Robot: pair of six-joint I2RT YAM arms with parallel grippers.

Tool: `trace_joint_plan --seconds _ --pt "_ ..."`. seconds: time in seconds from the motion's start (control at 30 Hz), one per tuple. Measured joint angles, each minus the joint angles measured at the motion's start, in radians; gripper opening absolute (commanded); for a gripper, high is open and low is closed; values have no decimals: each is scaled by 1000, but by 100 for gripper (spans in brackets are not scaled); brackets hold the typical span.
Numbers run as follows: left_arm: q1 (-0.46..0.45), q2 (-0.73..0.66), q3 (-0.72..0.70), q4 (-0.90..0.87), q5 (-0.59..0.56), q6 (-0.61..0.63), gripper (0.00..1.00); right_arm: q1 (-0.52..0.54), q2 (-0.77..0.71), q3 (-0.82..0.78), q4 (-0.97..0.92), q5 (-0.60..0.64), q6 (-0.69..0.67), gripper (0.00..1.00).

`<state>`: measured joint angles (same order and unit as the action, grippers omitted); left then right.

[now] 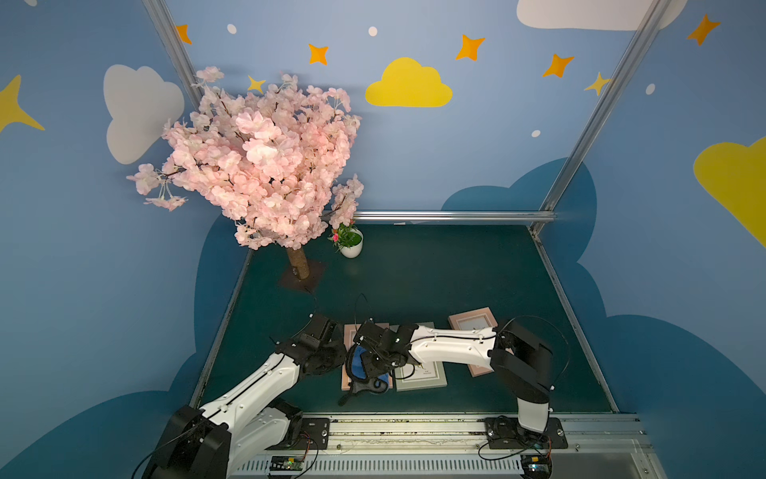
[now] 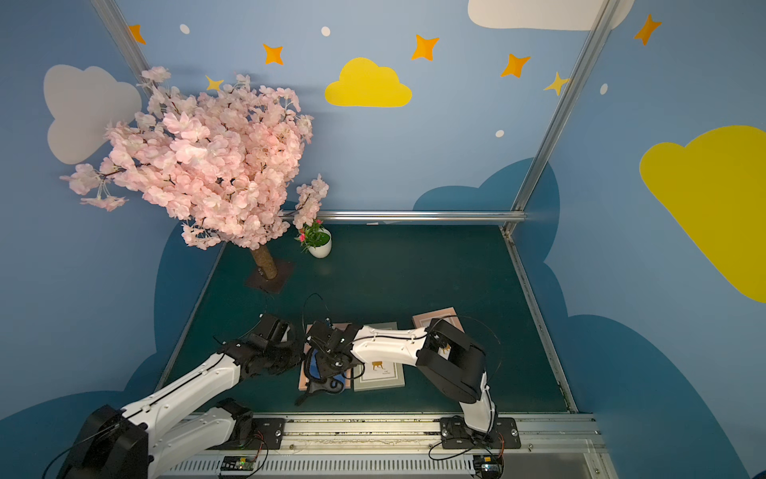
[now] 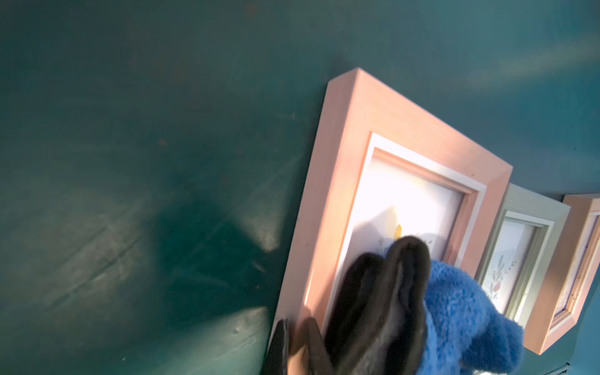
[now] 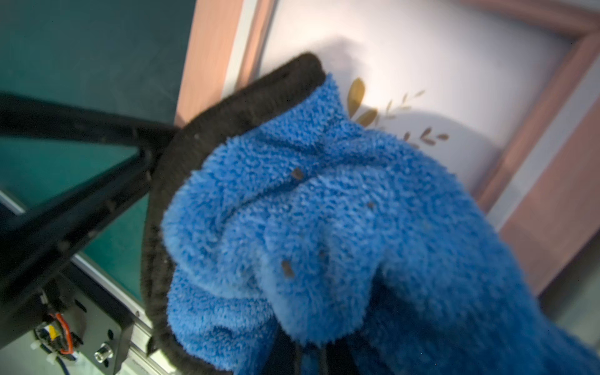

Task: Wipe the picture frame with a cloth
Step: Wipe the dirt from the picture frame.

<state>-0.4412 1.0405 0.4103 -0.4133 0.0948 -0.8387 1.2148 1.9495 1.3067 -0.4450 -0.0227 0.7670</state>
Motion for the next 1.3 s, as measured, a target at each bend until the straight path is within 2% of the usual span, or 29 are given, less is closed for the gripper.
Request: trace_joint_plan --seconds 0.3,0.6,0.73,1.07,1.3 --pt "0 -1 -1 12 -12 0 6 -91 108 147 -10 -13 -66 0" --pt "0 -1 -1 22 -24 0 7 -103 133 184 -26 -10 -89 0" --pt "0 -1 -1 23 -25 0 7 -81 127 174 -23 10 -91 0" --pt "0 -1 -1 26 -27 -5 8 34 -2 0 -6 43 -48 0" --pt "0 -1 -1 26 -28 -7 8 82 -53 -35 -55 74 -14 0"
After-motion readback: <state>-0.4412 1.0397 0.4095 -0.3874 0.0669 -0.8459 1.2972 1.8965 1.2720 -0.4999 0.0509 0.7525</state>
